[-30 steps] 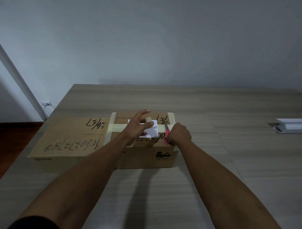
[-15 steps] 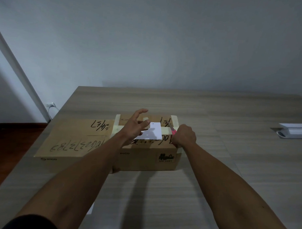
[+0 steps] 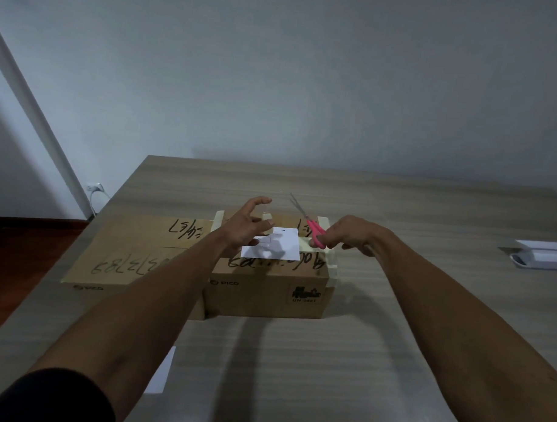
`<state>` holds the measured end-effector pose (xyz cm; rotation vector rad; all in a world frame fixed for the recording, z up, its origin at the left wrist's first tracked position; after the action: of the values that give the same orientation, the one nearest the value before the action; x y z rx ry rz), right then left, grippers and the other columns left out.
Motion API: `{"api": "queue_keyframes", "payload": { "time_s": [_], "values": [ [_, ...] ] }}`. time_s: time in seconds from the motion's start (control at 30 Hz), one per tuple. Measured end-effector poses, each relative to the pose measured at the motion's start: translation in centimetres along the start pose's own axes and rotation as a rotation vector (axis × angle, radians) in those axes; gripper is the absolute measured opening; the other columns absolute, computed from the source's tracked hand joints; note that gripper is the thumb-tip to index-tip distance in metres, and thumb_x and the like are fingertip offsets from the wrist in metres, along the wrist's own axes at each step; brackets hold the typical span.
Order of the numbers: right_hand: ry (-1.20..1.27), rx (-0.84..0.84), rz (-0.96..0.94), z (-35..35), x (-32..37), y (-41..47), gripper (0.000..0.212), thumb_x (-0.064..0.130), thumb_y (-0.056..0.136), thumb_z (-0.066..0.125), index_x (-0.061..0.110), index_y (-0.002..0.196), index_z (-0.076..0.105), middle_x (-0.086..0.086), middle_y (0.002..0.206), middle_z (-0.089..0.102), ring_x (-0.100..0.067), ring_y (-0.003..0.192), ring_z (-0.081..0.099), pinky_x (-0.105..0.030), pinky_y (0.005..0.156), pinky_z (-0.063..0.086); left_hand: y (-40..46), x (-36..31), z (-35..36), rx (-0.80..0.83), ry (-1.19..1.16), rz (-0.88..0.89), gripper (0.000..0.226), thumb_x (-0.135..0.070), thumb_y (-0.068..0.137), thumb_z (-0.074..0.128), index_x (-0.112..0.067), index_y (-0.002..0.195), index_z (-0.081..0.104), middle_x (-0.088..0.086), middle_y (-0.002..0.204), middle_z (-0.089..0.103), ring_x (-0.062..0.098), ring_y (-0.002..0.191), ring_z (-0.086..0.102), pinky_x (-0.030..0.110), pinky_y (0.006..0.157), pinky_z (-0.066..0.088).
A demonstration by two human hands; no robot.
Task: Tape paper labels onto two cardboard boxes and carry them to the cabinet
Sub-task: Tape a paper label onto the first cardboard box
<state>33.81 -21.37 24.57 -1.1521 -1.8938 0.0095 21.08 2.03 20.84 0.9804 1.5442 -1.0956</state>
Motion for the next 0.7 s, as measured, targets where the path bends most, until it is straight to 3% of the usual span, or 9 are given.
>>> {"api": "queue_keyframes", "payload": {
  "time_s": [0.07,0.13,0.2,0.37,0.57,0.7],
  "values": [
    [-0.006,0.080,-0.006,-0.3,0.1,-0.2,0.053,0.053,0.054,0.090,0.019,0.093,0.085,-0.006,0.114,0.076,-0.024,0.115,0.062,-0.040,0.093,0.046,0.2,-0.1,-0.3,0.011,-0.006,-0.022,0.049,-0.015,0.099,0.067,-0.045,0.133,0.051,0.011,0.120,0.059,0.021,0.100,0.062,0.037,0.084,0.049],
    [0.007,0.150,-0.008,-0.6,0.0,-0.2,0.029,0.039,0.071,0.087,0.021,0.094,0.085,0.000,0.117,0.076,-0.024,0.124,0.058,-0.042,0.102,0.043,0.4,-0.2,-0.6,0.025,-0.007,-0.037,0.050,-0.012,0.099,0.066,-0.046,0.132,0.052,0.011,0.119,0.056,0.021,0.094,0.059,0.037,0.083,0.050],
    [0.020,0.191,-0.004,-0.7,-0.2,-0.1,0.018,0.026,0.081,0.081,0.016,0.096,0.084,0.003,0.114,0.077,-0.022,0.125,0.057,-0.045,0.107,0.041,0.5,-0.3,-0.9,0.044,0.005,-0.047,0.051,-0.010,0.099,0.065,-0.047,0.131,0.052,0.010,0.117,0.055,0.021,0.092,0.057,0.037,0.082,0.050],
    [-0.021,0.216,0.015,-0.6,0.1,0.1,0.019,0.019,0.086,0.077,0.010,0.101,0.082,0.000,0.115,0.076,-0.021,0.123,0.058,-0.043,0.102,0.043,0.5,-0.7,-1.1,0.105,0.057,-0.089,0.049,-0.012,0.099,0.066,-0.049,0.129,0.053,0.007,0.124,0.055,0.021,0.098,0.059,0.038,0.088,0.051],
    [-0.059,0.213,0.007,-0.5,0.4,0.5,0.020,0.019,0.083,0.079,0.010,0.101,0.082,-0.004,0.119,0.074,-0.025,0.122,0.056,-0.042,0.097,0.044,0.1,-1.2,-0.4,0.209,0.129,-0.093,0.051,-0.010,0.100,0.064,-0.044,0.135,0.050,0.017,0.136,0.054,0.021,0.104,0.058,0.038,0.087,0.048],
    [-0.063,0.216,0.001,-0.4,0.3,0.8,0.023,0.018,0.082,0.079,0.008,0.103,0.081,-0.005,0.122,0.072,-0.026,0.123,0.054,-0.040,0.094,0.043,0.1,-1.5,0.2,0.258,0.171,-0.100,0.052,-0.005,0.099,0.062,-0.042,0.134,0.051,0.013,0.125,0.054,0.022,0.101,0.054,0.039,0.087,0.046]
  ]
}}
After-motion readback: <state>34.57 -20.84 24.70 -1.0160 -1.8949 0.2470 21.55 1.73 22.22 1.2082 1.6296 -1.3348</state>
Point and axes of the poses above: each hand's wrist, its own y-axis towards the middle knuckle, its own z-axis out of the palm, x = y × z, the point moved 3 cm from there along y, towards the middle knuckle
